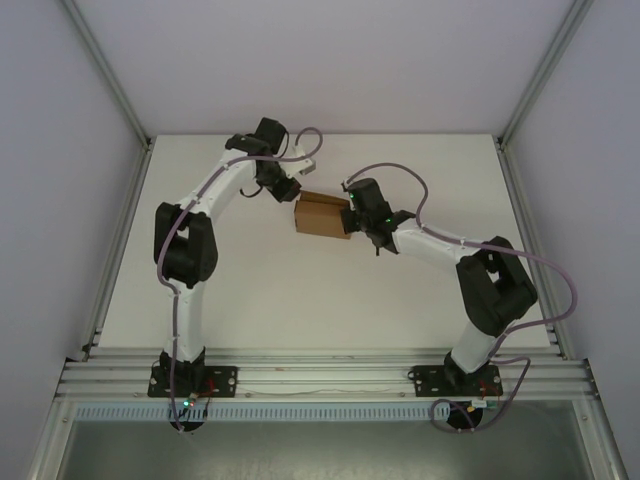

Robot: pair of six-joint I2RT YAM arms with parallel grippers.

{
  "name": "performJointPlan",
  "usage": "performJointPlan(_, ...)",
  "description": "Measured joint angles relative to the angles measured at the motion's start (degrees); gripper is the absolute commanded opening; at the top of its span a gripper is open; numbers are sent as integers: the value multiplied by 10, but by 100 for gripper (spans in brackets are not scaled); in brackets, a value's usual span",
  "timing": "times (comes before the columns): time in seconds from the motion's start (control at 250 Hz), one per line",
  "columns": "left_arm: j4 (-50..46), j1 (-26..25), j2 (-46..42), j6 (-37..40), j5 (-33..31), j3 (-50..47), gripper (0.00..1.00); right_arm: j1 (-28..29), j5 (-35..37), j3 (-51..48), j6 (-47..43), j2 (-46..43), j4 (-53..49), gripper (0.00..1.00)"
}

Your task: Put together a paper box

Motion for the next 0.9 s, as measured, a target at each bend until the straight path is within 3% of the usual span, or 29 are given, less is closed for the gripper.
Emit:
performJointPlan(0.056,22,0,-5,-1,-4,-14,0,0,0,0,2,0,0,0)
performJointPlan(0.092,34,-2,-10,-3,-10,-24,10,0,-1,0,2,0,0,0)
performJointPlan(0.152,52,-7,-19,-5,-24,-39,16,0,0,-1,2,0,1,0)
performJointPlan(0.324,77,-18,-30,-4,-47,-69,18,0,-2,-5,2,-3,4,0)
performJointPlan(0.444,78,-18,-30,2,-47,-69,15,0,-2,-5,2,-3,4,0)
performJointPlan(0.572,83,-18,-30,6,-51,-69,0,0,-2,-5,2,-3,4,0)
performJointPlan(0.743,72,-20,-26,-16,-51,-53,0,0,5,-2,7,-2,-2,0)
performJointPlan(0.899,31,-30,-16,-107,-66,-18,0,13,54,35,37,21,-41,0)
